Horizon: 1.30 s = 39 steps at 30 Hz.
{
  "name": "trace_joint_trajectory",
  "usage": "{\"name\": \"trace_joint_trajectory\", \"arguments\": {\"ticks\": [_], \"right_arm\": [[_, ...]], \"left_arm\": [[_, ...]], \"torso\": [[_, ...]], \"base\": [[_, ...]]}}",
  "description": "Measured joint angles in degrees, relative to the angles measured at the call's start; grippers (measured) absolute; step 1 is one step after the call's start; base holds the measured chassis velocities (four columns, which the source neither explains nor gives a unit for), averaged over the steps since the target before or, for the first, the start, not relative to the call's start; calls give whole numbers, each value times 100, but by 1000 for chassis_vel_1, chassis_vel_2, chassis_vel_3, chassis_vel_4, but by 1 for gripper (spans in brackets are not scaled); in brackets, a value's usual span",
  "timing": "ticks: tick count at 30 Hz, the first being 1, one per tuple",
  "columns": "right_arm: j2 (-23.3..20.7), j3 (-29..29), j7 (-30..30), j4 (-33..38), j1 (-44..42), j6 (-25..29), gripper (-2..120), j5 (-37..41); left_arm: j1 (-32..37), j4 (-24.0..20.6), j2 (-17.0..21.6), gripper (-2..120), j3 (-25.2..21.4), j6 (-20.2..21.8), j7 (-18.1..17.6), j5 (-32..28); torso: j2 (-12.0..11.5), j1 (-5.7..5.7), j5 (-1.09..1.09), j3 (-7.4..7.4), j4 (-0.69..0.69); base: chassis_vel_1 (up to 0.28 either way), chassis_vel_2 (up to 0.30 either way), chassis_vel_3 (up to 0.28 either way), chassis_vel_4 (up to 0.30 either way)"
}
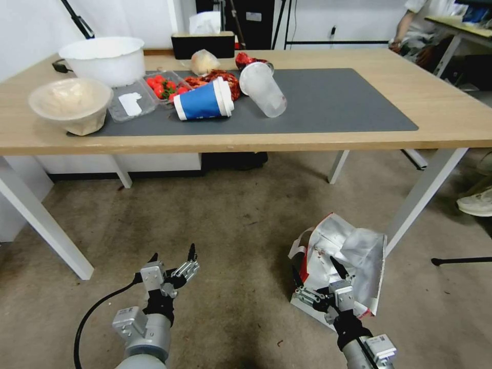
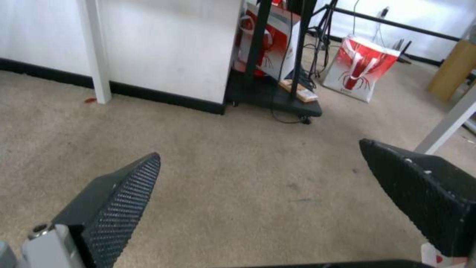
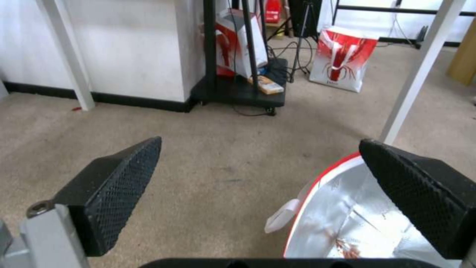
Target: Pick up the food delivery bag from the floor and place it on the table.
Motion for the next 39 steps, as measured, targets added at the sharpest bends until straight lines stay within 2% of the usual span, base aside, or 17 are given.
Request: {"name": "trace_joint_trajectory", "arguments": {"ticks": [39], "right_arm": [[0,41,-89,58,-24,106,100,34]], "left_arm": [[51,-27,-40,100,-19,-45,-17,108]], "torso": [[-856,-157,0,-697,0]], "base": [[0,0,0,0]]}}
